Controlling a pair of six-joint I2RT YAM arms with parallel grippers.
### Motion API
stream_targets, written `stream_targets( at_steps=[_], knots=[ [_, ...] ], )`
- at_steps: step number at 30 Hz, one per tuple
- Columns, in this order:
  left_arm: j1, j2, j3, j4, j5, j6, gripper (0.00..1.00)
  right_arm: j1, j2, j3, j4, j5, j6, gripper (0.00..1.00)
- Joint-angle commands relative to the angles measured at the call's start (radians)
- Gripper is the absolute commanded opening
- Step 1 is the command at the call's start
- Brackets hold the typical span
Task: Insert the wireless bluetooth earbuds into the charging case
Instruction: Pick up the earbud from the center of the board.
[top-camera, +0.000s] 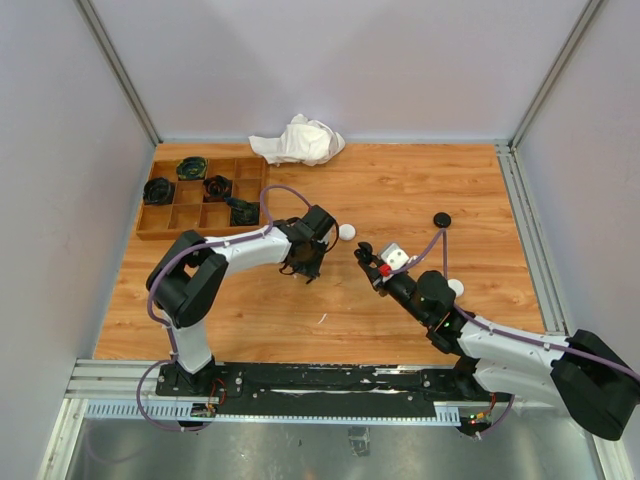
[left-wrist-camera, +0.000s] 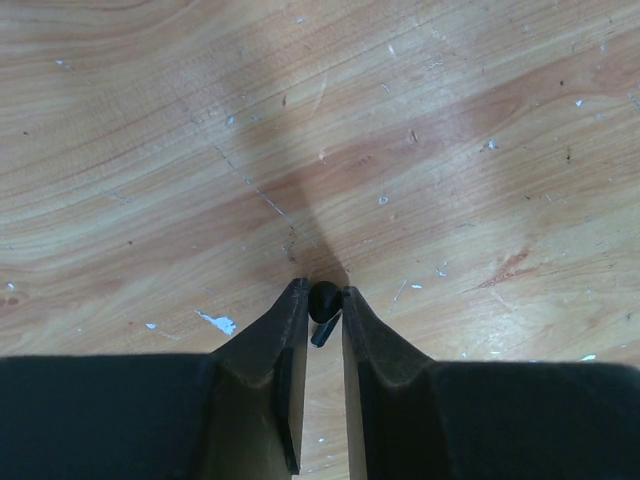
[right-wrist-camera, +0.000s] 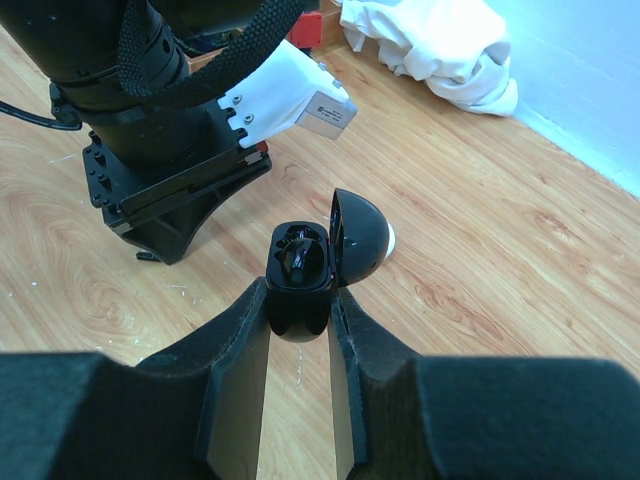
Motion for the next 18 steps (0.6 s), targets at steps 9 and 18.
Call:
stream_targets(
  at_steps=[9, 18],
  knots=[
    [-0.006, -0.275, -0.126, 0.142, -0.047, -0.019, 0.13, -0.005, -0.016, 0.034, 0.033, -0.110, -0.001, 0.26],
    [-0.006, -0.606, -0.282, 0.392, 0.033, -0.019, 0.11, -0.005, -0.080, 0.031, 0.036, -0.179, 0.035, 0.25]
  ],
)
